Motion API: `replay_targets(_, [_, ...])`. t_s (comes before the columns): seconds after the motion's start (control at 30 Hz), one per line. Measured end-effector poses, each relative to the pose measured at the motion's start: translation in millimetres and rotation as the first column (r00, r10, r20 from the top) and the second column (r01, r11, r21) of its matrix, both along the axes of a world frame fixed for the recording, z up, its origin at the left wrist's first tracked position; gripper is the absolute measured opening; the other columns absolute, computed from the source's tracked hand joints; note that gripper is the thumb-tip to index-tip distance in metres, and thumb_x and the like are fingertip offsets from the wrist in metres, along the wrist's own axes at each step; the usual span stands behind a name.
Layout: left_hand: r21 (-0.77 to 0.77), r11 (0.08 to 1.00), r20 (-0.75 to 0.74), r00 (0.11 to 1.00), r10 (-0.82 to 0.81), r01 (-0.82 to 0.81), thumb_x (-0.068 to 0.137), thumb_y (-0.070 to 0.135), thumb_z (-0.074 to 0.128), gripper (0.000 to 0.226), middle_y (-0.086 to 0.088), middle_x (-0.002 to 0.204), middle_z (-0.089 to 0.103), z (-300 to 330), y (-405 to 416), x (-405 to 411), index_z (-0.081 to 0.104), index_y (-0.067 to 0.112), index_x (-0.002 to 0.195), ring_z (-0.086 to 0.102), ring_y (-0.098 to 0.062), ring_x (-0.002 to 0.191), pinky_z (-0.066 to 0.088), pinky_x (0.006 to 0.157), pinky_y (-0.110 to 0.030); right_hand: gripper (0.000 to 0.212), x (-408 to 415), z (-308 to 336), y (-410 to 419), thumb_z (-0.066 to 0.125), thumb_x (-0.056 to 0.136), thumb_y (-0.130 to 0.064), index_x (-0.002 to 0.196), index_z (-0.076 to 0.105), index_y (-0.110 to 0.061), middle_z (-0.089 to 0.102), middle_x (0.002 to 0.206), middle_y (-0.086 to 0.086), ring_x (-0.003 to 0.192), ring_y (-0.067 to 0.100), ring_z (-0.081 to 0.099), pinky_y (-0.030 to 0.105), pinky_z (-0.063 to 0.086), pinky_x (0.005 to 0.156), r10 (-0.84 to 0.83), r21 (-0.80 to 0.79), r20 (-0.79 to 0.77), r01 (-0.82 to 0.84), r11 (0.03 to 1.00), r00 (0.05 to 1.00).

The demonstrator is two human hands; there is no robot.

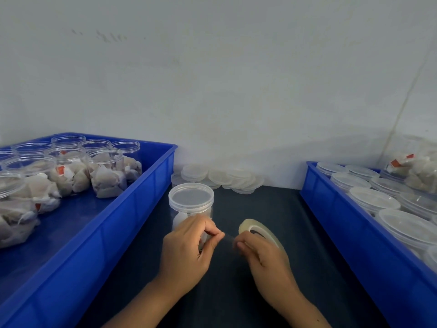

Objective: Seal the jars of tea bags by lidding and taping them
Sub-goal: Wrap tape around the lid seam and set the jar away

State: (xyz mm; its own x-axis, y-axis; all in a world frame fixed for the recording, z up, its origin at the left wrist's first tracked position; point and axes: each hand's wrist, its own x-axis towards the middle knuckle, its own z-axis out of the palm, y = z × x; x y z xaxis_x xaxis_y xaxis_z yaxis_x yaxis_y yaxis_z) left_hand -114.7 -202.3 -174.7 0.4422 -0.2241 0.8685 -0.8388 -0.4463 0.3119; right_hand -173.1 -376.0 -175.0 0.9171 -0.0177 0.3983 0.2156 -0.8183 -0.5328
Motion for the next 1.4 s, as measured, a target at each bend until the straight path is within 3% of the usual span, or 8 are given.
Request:
replay_targets(0.2, [0.015,0.994,0.189,0.976,0.108,-0.113,0.092,0.028,0.053,0.012,0.006,0.107,0.055,3.0,-0.3,0.2,0.058,0.021,0.099,0.048,-0.002,0.1,0.037,0.086,-0.017,0.027,-0.6,-0.8,7.4,0.047,0.097,-0.029,0.071,0.049,-0.031,0.053,0.081,-0.012,0.073,0.009,0.051,0.018,0.039,0.061,-0.018,0.139,0.121,0.002,0.99,0.993])
replay_targets(0.37, [-0.417,0.893,-0.167,0.98,0.106,-0.168,0.091,0.039,0.05,0.046,-0.011,0.132,0.039,3.0,-1.5,2.0,0.045,0.007,0.123,0.039,-0.011,0.124,0.028,0.106,-0.018,0.027,-2.9,2.9,7.6,0.047,0.094,-0.035,0.068,0.048,-0.029,0.05,0.072,-0.006,0.066,0.014,0.049,0.02,0.038,0.056,-0.056,0.195,0.227,0.011,0.981,0.972])
replay_targets(0.53, [-0.442,0.895,-0.405,0.879,-0.252,0.053,0.066,0.054,0.083,0.082,0.026,0.131,0.039,-1.9,7.4,20.4,0.026,0.048,0.126,0.043,0.012,0.12,0.036,0.093,-0.005,0.029,-3.2,5.4,0.0,0.047,0.095,-0.036,0.067,0.05,-0.028,0.051,0.071,-0.006,0.063,0.012,0.049,0.021,0.038,0.056,-0.092,0.238,0.202,0.042,0.97,0.975])
replay_targets(0.67, [-0.394,0.919,-0.447,0.868,-0.216,0.026,0.061,0.039,0.085,0.092,0.028,0.13,0.039,-7.8,7.6,29.9,0.022,0.064,0.123,0.043,0.018,0.117,0.037,0.088,0.0,0.031,-4.6,15.1,3.2,0.052,0.089,-0.048,0.069,0.057,-0.025,0.053,0.064,-0.005,0.061,0.006,0.05,0.024,0.039,0.056,-0.085,0.351,0.133,0.033,0.936,0.987])
replay_targets(0.87, [-0.418,0.909,-0.558,0.786,-0.266,0.011,0.054,0.065,0.071,0.098,0.027,0.124,0.052,0.1,10.5,25.1,0.024,0.056,0.14,0.052,0.009,0.115,0.047,0.096,-0.024,0.042,-3.2,52.6,5.1,0.053,0.085,-0.051,0.065,0.057,-0.015,0.048,0.05,-0.017,0.049,0.003,0.036,0.023,0.032,0.054,-0.023,0.383,0.111,-0.022,0.924,0.994])
replay_targets(1.0, [-0.397,0.911,-0.558,0.76,-0.333,0.108,0.059,0.066,0.069,0.091,0.043,0.125,0.05,7.8,6.6,15.4,0.022,0.066,0.137,0.048,0.016,0.118,0.045,0.099,-0.029,0.054,9.2,81.4,3.4,0.057,0.089,-0.043,0.078,0.057,0.009,0.044,0.045,-0.017,0.047,0.009,0.031,0.014,0.03,0.047,-0.004,0.289,0.077,-0.018,0.957,0.997])
replay_targets(1.13, [-0.4,0.904,-0.563,0.738,-0.372,0.15,0.063,0.065,0.068,0.09,0.052,0.125,0.041,11.9,4.5,13.3,0.02,0.066,0.139,0.042,0.025,0.115,0.041,0.1,-0.028,0.051,19.4,92.6,16.1,0.058,0.09,-0.044,0.058,0.049,-0.005,0.058,0.067,0.017,0.064,0.032,0.051,0.026,0.038,0.058,0.027,0.3,-0.003,-0.025,0.954,1.0])
replay_targets(1.4, [-0.491,0.852,-0.457,0.778,-0.431,0.183,0.075,0.037,0.07,0.053,0.035,0.122,0.051,16.6,12.5,12.9,0.04,0.043,0.119,0.055,0.002,0.116,0.049,0.09,-0.019,0.051,21.8,86.7,37.1,0.057,0.092,-0.041,0.055,0.047,-0.008,0.049,0.058,0.013,0.051,0.013,0.037,0.026,0.036,0.055,0.015,0.273,-0.043,-0.003,0.962,0.999])
